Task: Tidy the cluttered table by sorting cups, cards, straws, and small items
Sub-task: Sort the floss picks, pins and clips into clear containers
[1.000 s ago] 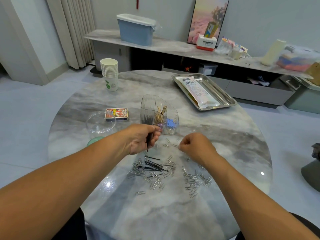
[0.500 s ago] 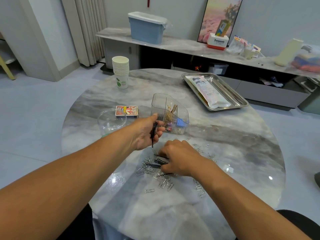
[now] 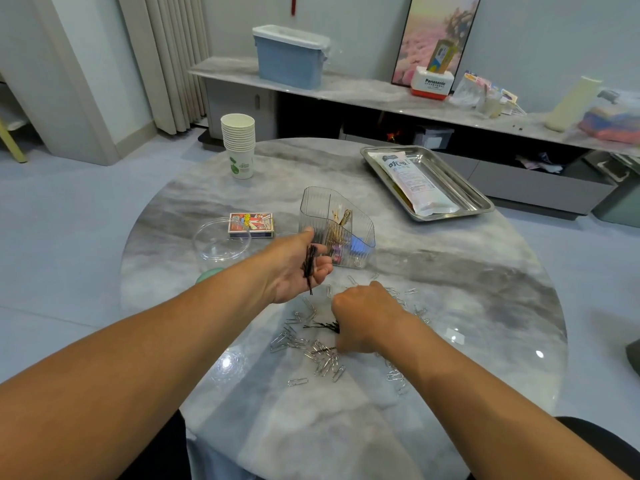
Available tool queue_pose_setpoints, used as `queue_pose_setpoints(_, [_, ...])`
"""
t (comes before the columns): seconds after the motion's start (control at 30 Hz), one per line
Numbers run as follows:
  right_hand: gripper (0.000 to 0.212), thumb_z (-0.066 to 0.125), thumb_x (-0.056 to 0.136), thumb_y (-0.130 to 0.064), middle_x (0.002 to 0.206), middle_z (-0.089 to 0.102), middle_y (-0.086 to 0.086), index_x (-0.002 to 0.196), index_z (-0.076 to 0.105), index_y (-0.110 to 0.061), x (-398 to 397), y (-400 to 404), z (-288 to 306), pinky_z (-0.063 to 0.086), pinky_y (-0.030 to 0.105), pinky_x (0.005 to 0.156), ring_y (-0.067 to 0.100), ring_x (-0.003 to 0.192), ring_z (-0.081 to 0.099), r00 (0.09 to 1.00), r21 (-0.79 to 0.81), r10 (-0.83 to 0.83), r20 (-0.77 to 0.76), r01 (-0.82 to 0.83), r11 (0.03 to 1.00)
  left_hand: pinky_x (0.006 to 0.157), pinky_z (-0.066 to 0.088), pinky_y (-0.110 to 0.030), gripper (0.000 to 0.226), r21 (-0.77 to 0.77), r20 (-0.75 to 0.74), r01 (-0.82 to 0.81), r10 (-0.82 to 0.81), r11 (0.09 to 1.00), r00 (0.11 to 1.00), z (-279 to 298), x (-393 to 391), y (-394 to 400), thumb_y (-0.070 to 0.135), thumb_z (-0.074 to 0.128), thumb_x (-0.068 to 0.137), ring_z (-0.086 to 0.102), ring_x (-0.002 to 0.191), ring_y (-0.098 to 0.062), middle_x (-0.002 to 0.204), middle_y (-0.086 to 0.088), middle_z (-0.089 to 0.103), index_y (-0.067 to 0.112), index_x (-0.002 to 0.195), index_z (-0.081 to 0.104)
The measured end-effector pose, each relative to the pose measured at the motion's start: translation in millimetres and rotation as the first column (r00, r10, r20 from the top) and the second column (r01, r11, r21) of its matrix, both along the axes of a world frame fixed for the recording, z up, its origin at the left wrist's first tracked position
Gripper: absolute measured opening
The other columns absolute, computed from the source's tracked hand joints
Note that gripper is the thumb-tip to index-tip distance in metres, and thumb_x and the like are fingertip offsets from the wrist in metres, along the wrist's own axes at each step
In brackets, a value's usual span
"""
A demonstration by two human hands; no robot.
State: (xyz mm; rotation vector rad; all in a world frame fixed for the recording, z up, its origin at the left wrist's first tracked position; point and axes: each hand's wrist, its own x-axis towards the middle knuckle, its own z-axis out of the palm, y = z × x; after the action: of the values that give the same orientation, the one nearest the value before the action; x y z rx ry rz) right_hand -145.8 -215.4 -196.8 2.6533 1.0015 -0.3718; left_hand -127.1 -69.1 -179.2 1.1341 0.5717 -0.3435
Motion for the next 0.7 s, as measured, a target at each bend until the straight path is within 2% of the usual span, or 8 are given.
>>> queue_pose_setpoints(0.1, [0.033,0.074,0.074,-0.029,0.064,0.048,0.001,0.062,0.046,-0.014,8,-16,0,0.033,0.028,0.058,0.024,0.066,0.050,0.970,0.131,-0.195,-0.145,0.214,0.968,0.054,0.057,-0.024,0.045,-0.012,-0.006,0.007,-0.007,1.000,1.000,-2,1,0,0.044,0.039,0.107,0.061,0.070,-0.019,0.090,-0.013,0.060,0.004,0.105,0.059])
queue_pose_setpoints(0.17, [0.027,0.073,0.069,-0.024,0.058,0.048,0.004,0.060,0.051,-0.012,17,-30,4,0.030,0.026,0.052,0.021,0.057,0.042,0.891,0.282,-0.339,-0.302,0.423,0.861,0.058,0.060,-0.027,0.046,-0.026,-0.009,0.003,-0.003,1.000,1.000,-3,2,0,0.045,0.039,0.107,0.062,0.073,-0.021,0.089,-0.013,0.060,0.003,0.107,0.059])
queue_pose_setpoints(0.23, [0.017,0.071,0.073,-0.019,0.056,0.053,0.005,0.063,0.061,-0.010,23,-42,11,0.032,0.026,0.052,0.018,0.054,0.041,0.769,0.431,-0.420,-0.481,0.625,0.651,0.058,0.061,-0.030,0.047,-0.031,-0.009,-0.001,0.001,1.000,1.000,-5,3,-1,0.045,0.040,0.107,0.064,0.075,-0.023,0.088,-0.014,0.060,0.001,0.109,0.058])
queue_pose_setpoints(0.3, [0.011,0.073,0.079,-0.014,0.059,0.066,0.005,0.073,0.068,-0.006,28,-52,19,0.037,0.024,0.051,0.013,0.050,0.050,0.637,0.491,-0.422,-0.645,0.769,0.410,0.059,0.062,-0.033,0.048,-0.028,-0.021,0.023,-0.023,0.999,1.000,-9,3,-4,0.046,0.039,0.106,0.065,0.080,-0.026,0.090,-0.015,0.061,0.001,0.111,0.057])
queue_pose_setpoints(0.4, [0.008,0.075,0.084,-0.008,0.062,0.067,0.010,0.083,0.071,-0.001,29,-58,26,0.039,0.021,0.049,0.009,0.047,0.054,0.503,0.455,-0.345,-0.793,0.864,0.214,0.065,0.060,-0.036,0.050,-0.036,-0.050,0.089,-0.090,0.995,0.995,-14,0,-12,0.049,0.038,0.105,0.067,0.084,-0.028,0.091,-0.017,0.062,0.002,0.108,0.057])
queue_pose_setpoints(0.5, [0.009,0.077,0.084,-0.006,0.063,0.065,0.010,0.082,0.070,-0.001,26,-58,27,0.039,0.020,0.049,0.008,0.048,0.056,0.440,0.417,-0.272,-0.856,0.898,0.140,0.073,0.059,-0.037,0.048,-0.067,-0.038,0.156,-0.159,0.985,0.986,-14,-3,-23,0.049,0.039,0.105,0.066,0.078,-0.026,0.087,-0.016,0.062,0.004,0.105,0.056])
queue_pose_setpoints(0.6, [0.011,0.077,0.084,-0.007,0.061,0.064,0.007,0.078,0.068,-0.004,24,-55,27,0.038,0.018,0.048,0.008,0.050,0.056,0.431,0.413,-0.229,-0.873,0.902,0.124,0.080,0.057,-0.036,0.042,-0.090,-0.001,0.234,-0.235,0.968,0.972,-13,-6,-30,0.046,0.044,0.105,0.064,0.074,-0.023,0.080,-0.013,0.065,0.006,0.104,0.057])
queue_pose_setpoints(0.7, [0.011,0.076,0.084,-0.007,0.065,0.066,0.012,0.077,0.068,-0.005,24,-53,24,0.039,0.022,0.051,0.017,0.059,0.059,0.449,0.431,-0.260,-0.855,0.893,0.128,0.069,0.061,-0.030,0.029,-0.086,0.049,0.295,-0.292,0.952,0.955,-14,-9,-33,0.036,0.057,0.101,0.066,0.076,-0.021,0.084,-0.011,0.067,0.008,0.102,0.062])
